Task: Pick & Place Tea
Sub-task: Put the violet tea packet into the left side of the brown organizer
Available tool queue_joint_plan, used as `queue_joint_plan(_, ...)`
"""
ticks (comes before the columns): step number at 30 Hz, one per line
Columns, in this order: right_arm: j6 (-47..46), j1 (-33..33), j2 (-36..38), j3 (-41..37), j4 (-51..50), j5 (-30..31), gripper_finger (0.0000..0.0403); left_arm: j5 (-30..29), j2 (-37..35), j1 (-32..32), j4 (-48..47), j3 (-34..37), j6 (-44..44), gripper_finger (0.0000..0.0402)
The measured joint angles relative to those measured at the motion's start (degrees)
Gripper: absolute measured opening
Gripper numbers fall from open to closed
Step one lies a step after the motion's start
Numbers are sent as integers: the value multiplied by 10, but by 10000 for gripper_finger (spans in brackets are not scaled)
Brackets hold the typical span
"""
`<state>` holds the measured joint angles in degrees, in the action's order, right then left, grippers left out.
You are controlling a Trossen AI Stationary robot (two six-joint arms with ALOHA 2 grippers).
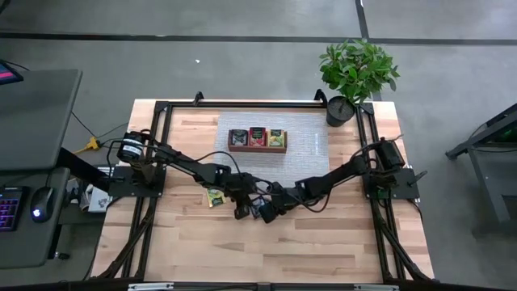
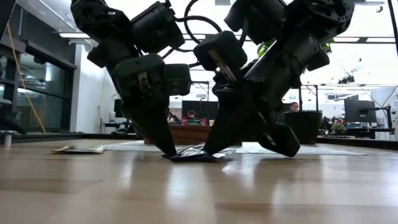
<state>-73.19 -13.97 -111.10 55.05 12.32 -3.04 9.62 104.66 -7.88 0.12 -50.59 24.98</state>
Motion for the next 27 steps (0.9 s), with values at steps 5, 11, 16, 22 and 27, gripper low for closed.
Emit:
queue_joint_plan(5, 6, -3, 1, 0, 2, 3, 1, 4, -12, 0, -5, 1, -12, 1)
queue_joint_plan(11, 14, -4, 1, 0, 6, -1, 1, -10, -44, 0, -38, 3, -29, 1)
queue_joint_plan(16, 29, -3, 3, 0, 11, -4, 0, -25, -76, 0, -88, 2, -42, 1)
queue_joint_plan(22, 84, -4, 60, 0, -18, -3, 0, -49, -111, 0, -139, 2, -42, 1)
queue_joint_plan(27, 145, 6, 140, 0, -106, -7, 0, -63, -146, 0, -153, 2, -54, 1)
